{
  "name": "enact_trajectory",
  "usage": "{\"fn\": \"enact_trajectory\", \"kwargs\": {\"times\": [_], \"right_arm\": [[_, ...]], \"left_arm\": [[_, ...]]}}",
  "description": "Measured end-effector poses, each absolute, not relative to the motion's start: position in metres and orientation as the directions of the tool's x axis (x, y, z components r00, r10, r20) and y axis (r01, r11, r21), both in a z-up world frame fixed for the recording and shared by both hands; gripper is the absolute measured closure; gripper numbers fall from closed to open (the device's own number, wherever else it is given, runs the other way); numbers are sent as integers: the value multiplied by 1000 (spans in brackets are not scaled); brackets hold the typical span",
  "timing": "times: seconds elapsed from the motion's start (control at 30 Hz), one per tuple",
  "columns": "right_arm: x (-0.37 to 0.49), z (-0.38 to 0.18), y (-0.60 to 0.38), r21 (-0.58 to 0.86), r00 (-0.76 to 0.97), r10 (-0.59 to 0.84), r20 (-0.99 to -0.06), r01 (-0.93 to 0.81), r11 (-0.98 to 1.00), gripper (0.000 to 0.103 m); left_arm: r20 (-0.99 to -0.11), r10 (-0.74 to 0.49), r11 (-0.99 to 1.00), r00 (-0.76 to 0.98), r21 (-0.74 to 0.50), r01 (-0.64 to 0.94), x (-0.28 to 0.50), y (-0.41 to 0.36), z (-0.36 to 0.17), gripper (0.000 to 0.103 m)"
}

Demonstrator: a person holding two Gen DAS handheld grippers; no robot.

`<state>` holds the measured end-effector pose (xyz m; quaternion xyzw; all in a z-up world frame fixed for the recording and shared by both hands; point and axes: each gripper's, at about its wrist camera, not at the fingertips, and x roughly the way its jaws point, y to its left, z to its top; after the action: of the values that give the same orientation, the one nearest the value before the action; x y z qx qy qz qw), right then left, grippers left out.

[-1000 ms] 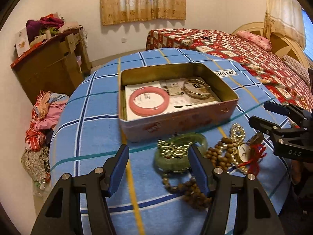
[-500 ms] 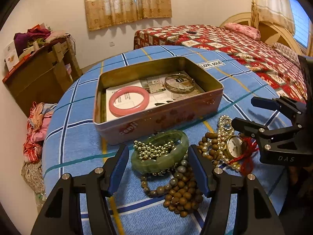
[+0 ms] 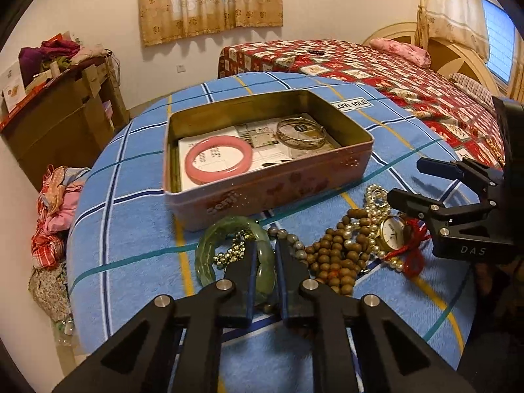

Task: Organize jewelry
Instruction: 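Lower the left tool and grasp the green jade bangle, then grasp the wooden bead strand with the right tool while the left tool holds the jade bangle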

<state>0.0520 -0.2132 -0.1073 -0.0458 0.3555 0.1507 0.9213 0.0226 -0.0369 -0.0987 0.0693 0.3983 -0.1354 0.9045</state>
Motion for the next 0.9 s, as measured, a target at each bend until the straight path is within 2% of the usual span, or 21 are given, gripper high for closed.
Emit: {"fn": "enact_trajectory", "kwargs": {"times": [0.43, 0.9], "right_arm": [[52, -107, -213, 27, 703, 248, -667, -309, 951, 18], [42, -95, -218, 28, 702, 244, -669, -305, 952, 20]], "left_arm": [[-696, -147, 969, 703, 42, 243, 19, -13, -74, 93], [-703, -131, 976, 699, 32, 215, 19, 5, -75, 93]]}}
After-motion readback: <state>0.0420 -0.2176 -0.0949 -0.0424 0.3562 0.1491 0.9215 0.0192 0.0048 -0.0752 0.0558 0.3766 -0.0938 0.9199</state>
